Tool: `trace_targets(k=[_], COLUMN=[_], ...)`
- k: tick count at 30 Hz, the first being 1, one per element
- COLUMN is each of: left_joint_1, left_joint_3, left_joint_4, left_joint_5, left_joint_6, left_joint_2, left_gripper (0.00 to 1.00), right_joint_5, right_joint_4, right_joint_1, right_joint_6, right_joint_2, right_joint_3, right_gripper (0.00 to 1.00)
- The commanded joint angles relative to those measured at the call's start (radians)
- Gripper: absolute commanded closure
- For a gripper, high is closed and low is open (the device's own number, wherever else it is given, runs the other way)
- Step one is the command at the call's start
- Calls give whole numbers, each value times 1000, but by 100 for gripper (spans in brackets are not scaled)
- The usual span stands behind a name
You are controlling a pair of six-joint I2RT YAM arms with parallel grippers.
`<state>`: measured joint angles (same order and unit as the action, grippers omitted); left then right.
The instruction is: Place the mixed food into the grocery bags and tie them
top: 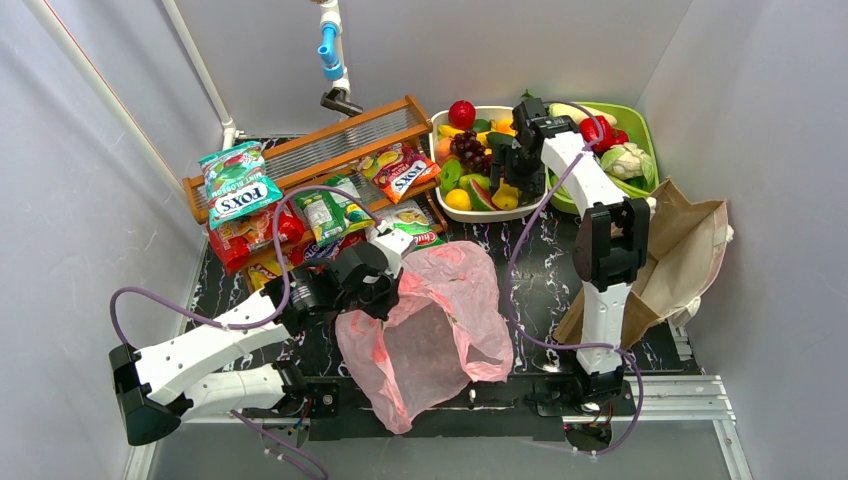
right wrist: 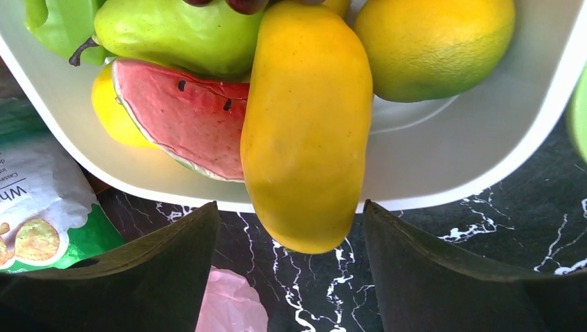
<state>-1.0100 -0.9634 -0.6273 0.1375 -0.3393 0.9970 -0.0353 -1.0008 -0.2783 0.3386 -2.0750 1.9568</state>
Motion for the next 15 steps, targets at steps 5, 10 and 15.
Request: trace_targets(k=[5,10,15], left_joint_1=[5,5,5], left_joint_3=[-5,-4,-3], left_joint_4=[-1,-2,1], left_joint_5=[5,5,5], left_joint_6=[14,12,9], left_joint_2=[-1,-5,-7], left_gripper=[100,100,100], right_joint_5=[-43,-49,-94], right_joint_4=[12,4,-18], right_joint_1=[-1,-1,-1], right_joint_6=[5,-9,-10], right_joint_2=[-26,8,82], right_joint_3=[39,23,6], right_gripper=[27,48,58])
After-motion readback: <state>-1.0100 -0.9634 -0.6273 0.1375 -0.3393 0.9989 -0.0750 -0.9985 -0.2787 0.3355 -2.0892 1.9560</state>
